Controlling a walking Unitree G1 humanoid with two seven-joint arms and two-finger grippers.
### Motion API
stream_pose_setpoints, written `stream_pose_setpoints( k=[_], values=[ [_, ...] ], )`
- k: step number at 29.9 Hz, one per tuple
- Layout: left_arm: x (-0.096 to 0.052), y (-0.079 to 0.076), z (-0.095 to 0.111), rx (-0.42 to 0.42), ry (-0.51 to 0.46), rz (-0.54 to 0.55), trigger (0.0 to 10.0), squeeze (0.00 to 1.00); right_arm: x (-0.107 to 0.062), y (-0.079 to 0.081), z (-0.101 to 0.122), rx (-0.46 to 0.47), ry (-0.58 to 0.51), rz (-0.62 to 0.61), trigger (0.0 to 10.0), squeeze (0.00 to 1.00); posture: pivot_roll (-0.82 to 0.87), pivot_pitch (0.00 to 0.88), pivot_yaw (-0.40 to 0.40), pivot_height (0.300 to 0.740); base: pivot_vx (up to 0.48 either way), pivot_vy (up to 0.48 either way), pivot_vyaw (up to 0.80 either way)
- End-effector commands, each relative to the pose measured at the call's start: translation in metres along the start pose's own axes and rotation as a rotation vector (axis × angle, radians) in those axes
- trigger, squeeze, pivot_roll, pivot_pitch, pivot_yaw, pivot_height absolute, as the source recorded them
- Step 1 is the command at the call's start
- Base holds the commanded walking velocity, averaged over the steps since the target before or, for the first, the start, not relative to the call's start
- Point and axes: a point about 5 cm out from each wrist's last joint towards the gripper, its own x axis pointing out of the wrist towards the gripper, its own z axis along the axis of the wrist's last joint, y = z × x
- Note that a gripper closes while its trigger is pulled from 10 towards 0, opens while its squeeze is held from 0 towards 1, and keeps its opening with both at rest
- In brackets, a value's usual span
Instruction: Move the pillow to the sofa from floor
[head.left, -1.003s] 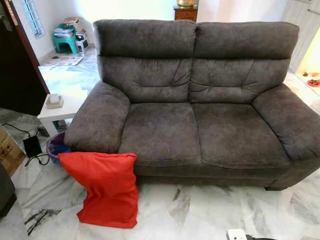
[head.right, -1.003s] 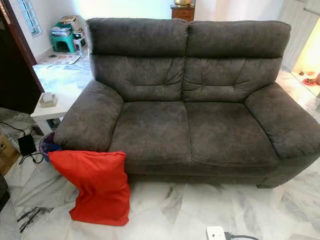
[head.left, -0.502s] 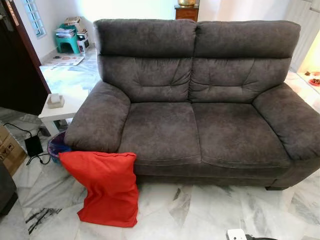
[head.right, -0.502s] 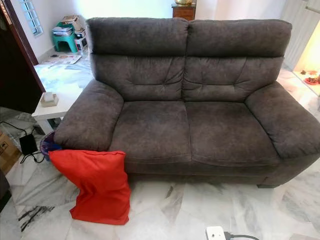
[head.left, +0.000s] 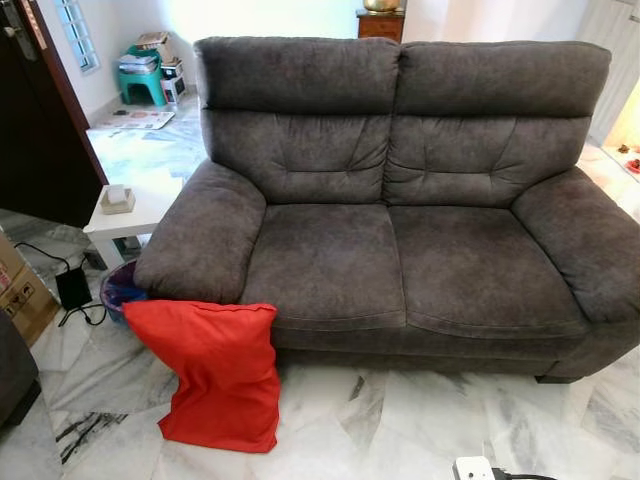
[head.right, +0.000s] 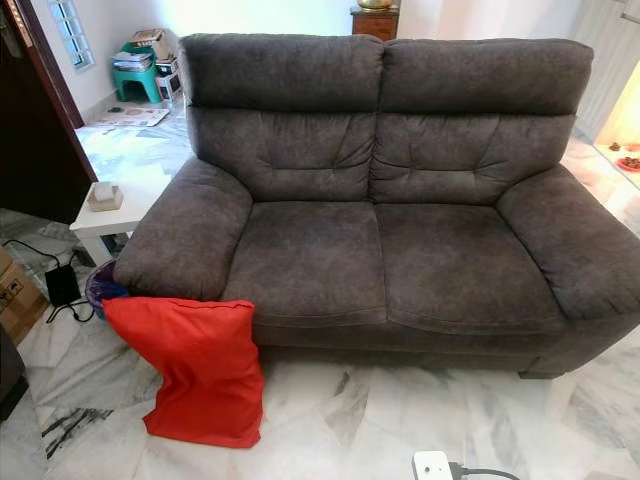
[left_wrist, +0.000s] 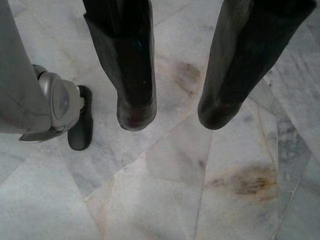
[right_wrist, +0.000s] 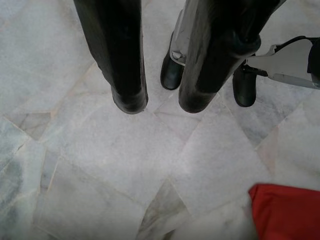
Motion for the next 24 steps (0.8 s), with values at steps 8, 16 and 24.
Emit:
stream_pose_setpoints(
  k=[8,16,24],
  values=[
    [-0.0009,0.0059,-0.002,-0.003,0.013,0.012,10.0,0.0,0.0008,0.0022,0.0041,0.004,-0.013,0.003,10.0,0.0,0.02,0.0,0.033,0.74,0.261,0.0,0.0],
    [-0.0008,0.0053,-0.0016,-0.009,0.011,0.008,10.0,0.0,0.0009,0.0018,0.0047,0.001,-0.012,0.002,10.0,0.0,0.02,0.0,0.03,0.74,0.269,0.0,0.0],
    [-0.0007,0.0047,-0.0016,-0.013,0.011,0.008,10.0,0.0,0.0008,0.0014,0.0051,-0.002,-0.013,0.001,10.0,0.0,0.03,0.0,0.028,0.74,0.275,0.0,0.0]
  ],
)
